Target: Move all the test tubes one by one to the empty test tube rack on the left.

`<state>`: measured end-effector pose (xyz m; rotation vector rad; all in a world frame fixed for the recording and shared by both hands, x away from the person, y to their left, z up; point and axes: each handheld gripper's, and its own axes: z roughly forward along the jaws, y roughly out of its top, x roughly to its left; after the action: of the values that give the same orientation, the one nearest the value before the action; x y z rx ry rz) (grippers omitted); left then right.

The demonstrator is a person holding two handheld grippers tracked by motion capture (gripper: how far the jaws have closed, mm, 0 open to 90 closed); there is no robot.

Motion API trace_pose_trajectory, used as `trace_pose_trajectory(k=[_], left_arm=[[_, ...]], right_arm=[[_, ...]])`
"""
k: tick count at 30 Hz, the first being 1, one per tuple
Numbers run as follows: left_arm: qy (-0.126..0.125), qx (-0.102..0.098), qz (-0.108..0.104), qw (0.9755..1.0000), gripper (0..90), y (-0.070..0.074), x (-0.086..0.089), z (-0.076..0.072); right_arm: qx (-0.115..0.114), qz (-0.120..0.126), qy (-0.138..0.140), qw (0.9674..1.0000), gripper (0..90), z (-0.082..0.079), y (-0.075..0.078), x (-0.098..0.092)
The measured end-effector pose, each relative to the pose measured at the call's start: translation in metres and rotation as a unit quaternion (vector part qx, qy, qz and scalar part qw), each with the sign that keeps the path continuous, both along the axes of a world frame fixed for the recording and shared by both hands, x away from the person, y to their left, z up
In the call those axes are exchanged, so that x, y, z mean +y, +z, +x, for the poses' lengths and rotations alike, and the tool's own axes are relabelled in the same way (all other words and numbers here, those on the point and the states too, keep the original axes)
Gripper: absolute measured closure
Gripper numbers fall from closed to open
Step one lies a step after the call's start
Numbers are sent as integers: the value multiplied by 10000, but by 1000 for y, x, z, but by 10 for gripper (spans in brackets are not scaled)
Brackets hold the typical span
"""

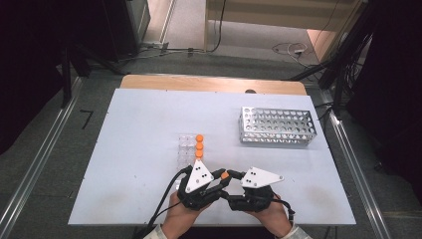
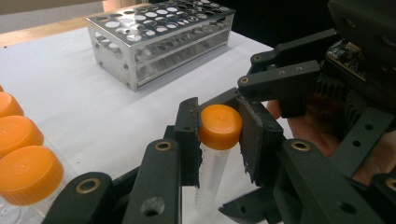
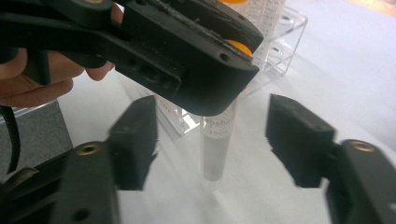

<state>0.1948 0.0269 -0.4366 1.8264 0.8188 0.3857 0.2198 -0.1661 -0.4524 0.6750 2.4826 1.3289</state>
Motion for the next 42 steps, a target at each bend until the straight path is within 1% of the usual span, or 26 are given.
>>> trace_pose_trajectory(k=[2,5,13,16,19,20,23,27,35,42], left_arm=[[-9,-2,-11,10000,695,0,-1,0],[22,29,-53,10000,695,1,-1,0],[92,70,-74,9999,695,0,-6,0],[123,81,-86,9999,695,-1,-9,0],[165,94,-48,9998,695,-1,-10,1],[192,97,-92,9997,694,-1,-9,1],[256,94,-105,9996,695,0,-7,2],[320,79,-122,9994,695,2,-3,2],[368,38,-158,9992,695,7,2,1],[387,-10,-201,9990,695,11,4,-1]], right_arm=[[44,55,-33,10000,254,0,0,-2],[16,104,-39,9999,238,-1,2,-8],[-5,142,-71,9999,233,-8,3,-20],[60,206,-135,9997,229,-8,2,-23],[67,145,-177,9997,217,-7,-2,-23],[77,125,-206,9997,216,-7,-3,-23],[85,92,-245,9996,202,-5,-6,-23],[94,117,-305,9994,197,-3,-6,-24],[85,108,-325,9994,196,-2,-7,-25],[120,95,-355,9993,196,-1,-8,-24]])
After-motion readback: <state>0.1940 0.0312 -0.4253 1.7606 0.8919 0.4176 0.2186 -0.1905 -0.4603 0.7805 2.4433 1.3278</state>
